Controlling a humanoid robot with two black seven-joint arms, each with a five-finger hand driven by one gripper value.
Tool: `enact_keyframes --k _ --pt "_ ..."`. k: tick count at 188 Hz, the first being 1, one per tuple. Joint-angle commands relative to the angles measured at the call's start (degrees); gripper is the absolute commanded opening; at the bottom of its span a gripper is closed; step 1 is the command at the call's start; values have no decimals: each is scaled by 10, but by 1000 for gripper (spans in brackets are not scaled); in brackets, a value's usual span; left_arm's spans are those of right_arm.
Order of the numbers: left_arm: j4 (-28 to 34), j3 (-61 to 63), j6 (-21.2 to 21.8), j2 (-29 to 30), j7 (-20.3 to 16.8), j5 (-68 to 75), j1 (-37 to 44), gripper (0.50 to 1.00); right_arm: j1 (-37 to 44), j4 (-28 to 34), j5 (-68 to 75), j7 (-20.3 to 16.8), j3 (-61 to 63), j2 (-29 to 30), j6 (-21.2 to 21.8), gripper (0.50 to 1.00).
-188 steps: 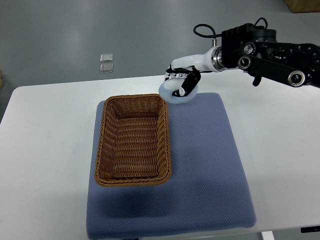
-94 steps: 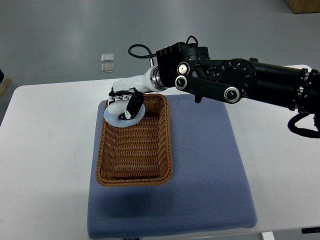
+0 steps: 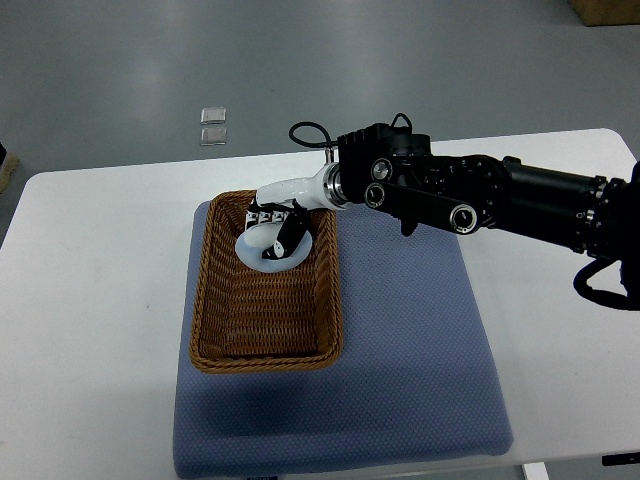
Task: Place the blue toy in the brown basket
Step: 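Lift the toy with the right hand and carry it over the basket, then lower the toy into the basket with the right hand, then open the right hand fingers and release the toy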
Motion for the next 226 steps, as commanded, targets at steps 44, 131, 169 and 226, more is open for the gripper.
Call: enact_keyframes --k 44,131,169,226 --pt "0 0 0 0 0 0 0 1000 -26 -3 -3 0 1 0 -16 643" --pt "0 0 0 0 0 -1 0 1000 -44 -3 -4 0 0 0 -27 766" --pt "0 0 0 0 0 -1 0 1000 -38 -3 -3 0 2 0 -24 821" --pt "0 0 0 0 0 0 0 1000 -21 -3 4 0 19 0 -21 832"
